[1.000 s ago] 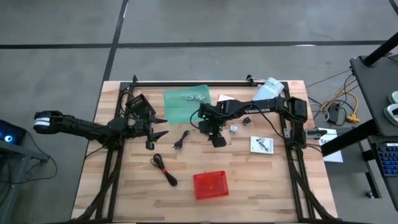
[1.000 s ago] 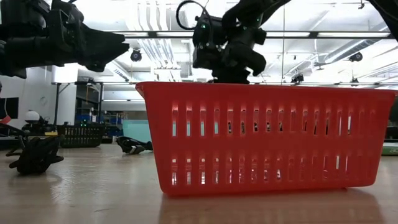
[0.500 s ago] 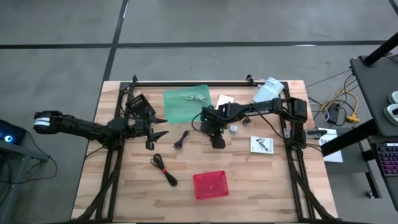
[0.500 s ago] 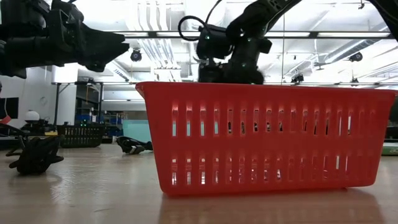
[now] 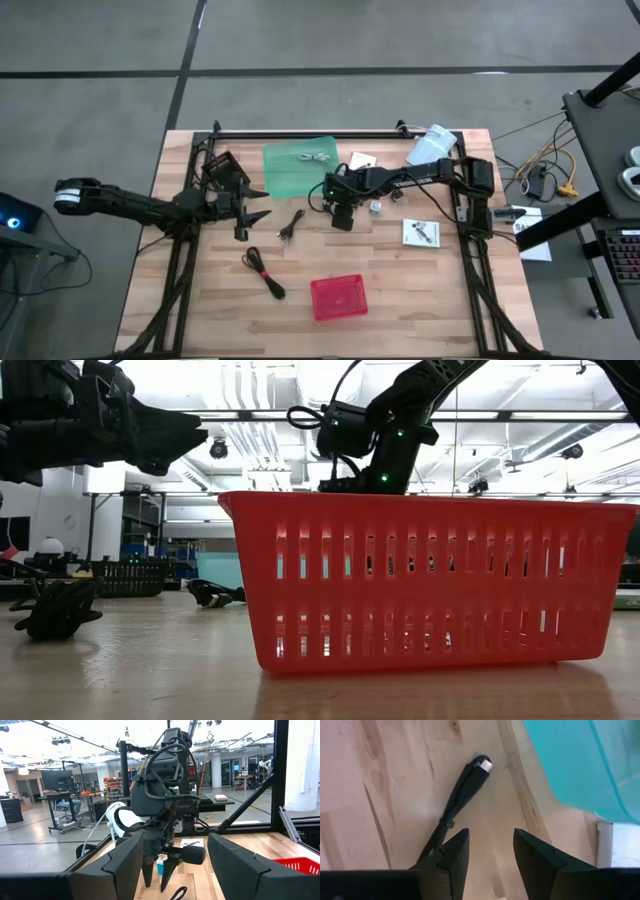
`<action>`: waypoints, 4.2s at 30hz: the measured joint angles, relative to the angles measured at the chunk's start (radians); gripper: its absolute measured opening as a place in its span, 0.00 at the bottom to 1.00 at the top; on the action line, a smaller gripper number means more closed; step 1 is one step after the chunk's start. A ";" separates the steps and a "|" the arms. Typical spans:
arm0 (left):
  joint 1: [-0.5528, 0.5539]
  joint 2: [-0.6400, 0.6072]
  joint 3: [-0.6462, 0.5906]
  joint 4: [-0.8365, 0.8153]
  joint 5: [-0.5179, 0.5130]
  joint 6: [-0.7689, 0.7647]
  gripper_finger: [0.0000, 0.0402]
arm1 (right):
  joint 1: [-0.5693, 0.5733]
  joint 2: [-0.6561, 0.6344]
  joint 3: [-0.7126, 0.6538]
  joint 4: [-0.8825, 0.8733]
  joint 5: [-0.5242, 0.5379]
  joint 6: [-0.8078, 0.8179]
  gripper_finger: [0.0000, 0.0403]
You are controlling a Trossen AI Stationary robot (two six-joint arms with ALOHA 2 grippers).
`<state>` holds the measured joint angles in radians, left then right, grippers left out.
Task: Pick and place items into bin
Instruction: Put the top right black charger cable into the green bin
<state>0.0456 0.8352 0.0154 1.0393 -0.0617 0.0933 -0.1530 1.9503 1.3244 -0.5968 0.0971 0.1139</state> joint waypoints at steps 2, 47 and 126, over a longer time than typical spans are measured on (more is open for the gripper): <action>0.000 0.000 0.000 0.000 0.000 0.000 0.52 | 0.000 0.000 -0.009 0.000 -0.018 0.000 0.35; 0.000 0.000 0.000 0.000 0.000 0.001 0.52 | 0.055 -0.001 -0.180 0.264 -0.095 -0.046 0.35; 0.000 0.000 0.000 0.000 0.000 0.000 0.52 | -0.213 0.000 0.269 0.053 -0.165 -0.488 0.03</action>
<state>0.0456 0.8354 0.0154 1.0393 -0.0616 0.0937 -0.3663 1.9499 1.5932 -0.5435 -0.0682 -0.3740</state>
